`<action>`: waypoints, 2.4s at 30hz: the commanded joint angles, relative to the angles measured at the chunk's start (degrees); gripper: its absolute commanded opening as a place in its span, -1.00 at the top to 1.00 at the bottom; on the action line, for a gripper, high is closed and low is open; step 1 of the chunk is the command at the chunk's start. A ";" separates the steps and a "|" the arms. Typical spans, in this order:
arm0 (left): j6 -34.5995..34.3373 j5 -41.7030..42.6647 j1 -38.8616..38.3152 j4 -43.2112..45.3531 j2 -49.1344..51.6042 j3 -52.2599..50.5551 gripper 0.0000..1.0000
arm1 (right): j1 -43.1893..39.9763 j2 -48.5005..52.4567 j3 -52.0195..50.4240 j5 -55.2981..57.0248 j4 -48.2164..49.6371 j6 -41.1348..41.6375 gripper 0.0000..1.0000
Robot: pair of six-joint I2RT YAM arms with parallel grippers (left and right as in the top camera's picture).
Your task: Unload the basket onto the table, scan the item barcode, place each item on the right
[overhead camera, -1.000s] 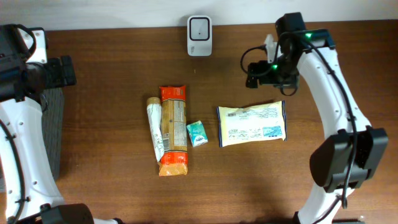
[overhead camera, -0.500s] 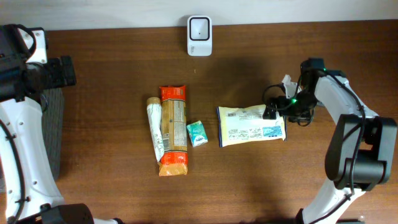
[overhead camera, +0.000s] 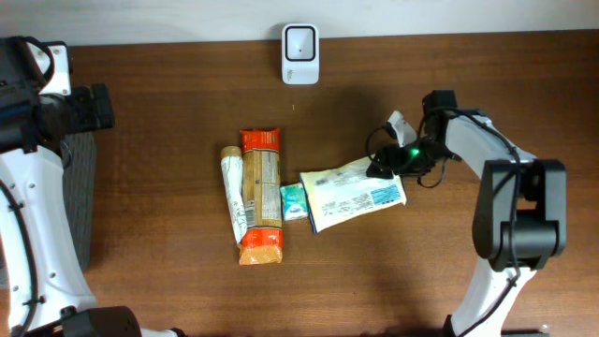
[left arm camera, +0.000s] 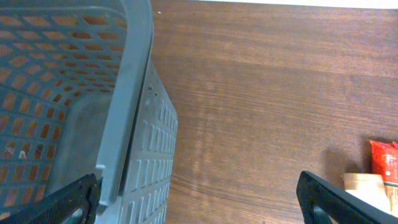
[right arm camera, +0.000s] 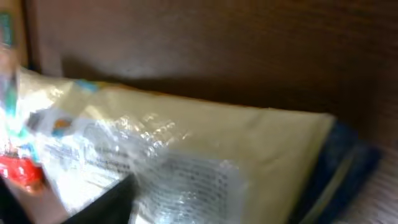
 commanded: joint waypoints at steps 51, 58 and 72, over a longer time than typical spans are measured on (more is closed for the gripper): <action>-0.52 0.24 0.04 0.13 0.15 0.35 -0.98 | -5.75 -16.68 8.85 18.14 -20.11 12.46 -0.85; -0.50 0.24 0.07 0.11 0.15 0.35 -0.98 | -0.04 -16.70 6.88 15.56 -18.95 39.04 -0.77; -0.52 0.24 0.04 0.09 0.15 0.35 -0.99 | 9.09 -12.83 5.57 33.97 -22.29 75.49 -0.97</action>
